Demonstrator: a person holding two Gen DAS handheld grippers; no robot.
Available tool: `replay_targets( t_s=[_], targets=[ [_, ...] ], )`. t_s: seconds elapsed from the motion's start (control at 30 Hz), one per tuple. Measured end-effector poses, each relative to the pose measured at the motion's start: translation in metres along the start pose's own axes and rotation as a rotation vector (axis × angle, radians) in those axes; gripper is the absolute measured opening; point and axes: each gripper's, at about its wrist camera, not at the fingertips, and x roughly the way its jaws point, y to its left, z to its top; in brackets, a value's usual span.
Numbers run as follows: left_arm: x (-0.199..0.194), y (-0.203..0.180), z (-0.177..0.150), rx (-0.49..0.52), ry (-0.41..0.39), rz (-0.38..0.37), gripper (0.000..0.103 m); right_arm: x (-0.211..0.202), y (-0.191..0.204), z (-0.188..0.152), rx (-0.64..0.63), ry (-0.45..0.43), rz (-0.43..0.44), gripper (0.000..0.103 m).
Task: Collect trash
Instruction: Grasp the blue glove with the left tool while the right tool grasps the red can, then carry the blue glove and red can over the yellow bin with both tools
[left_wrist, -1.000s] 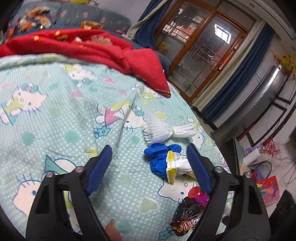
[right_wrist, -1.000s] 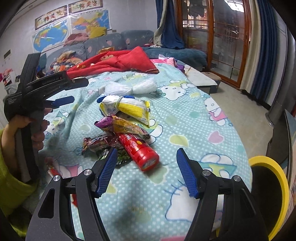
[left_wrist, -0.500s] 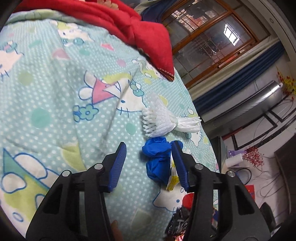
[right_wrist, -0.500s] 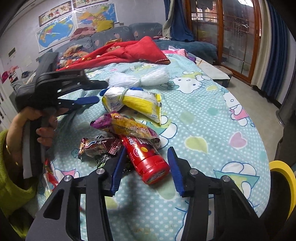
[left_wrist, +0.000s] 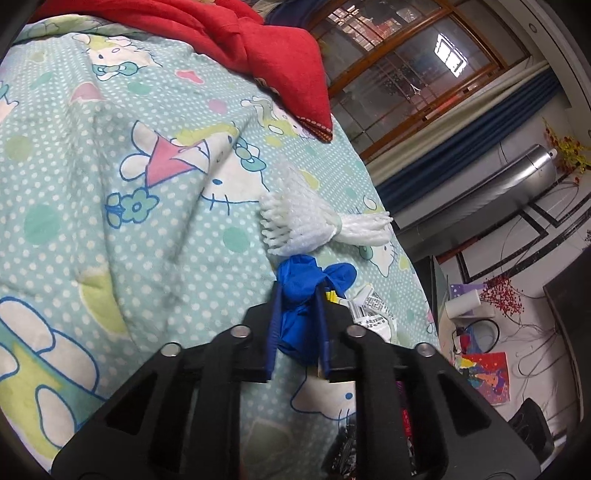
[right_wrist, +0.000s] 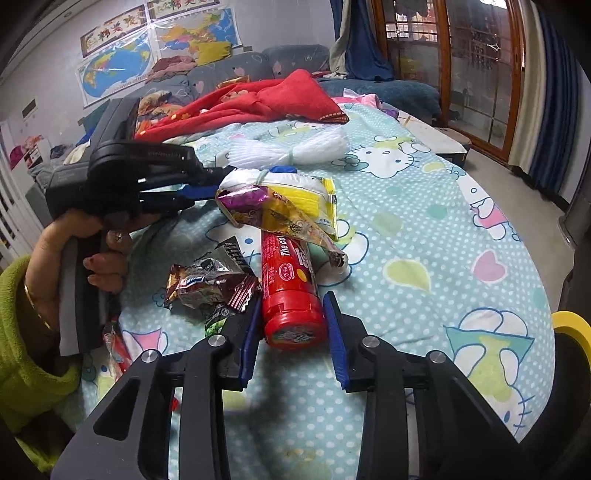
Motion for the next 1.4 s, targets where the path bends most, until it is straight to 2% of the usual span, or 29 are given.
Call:
replay_targets(
  t_s=[0.33, 0.6, 0.83, 1.07, 1.4],
  targets=[
    [-0.028, -0.006, -0.009, 0.039, -0.037, -0.037, 0.004, -0.034, -0.015, -0.005, 0.073, -0.054, 0.020, 0.029],
    [-0.069, -0.024, -0.005, 0.129, -0.142, -0.024, 0.004, -0.061, -0.024, 0.000, 0.158, -0.099, 0.052, 0.028],
    [-0.096, -0.045, -0.003, 0.171, -0.206, -0.057, 0.003, -0.074, -0.018, 0.006, 0.169, -0.124, 0.076, 0.028],
    [-0.103, -0.069, -0.011, 0.225, -0.208, -0.096, 0.003, -0.090, -0.013, 0.011, 0.159, -0.168, 0.054, 0.028],
    [-0.091, -0.099, -0.035, 0.297, -0.145, -0.148, 0.003, -0.114, -0.033, 0.011, 0.225, -0.229, -0.017, 0.028]
  ],
)
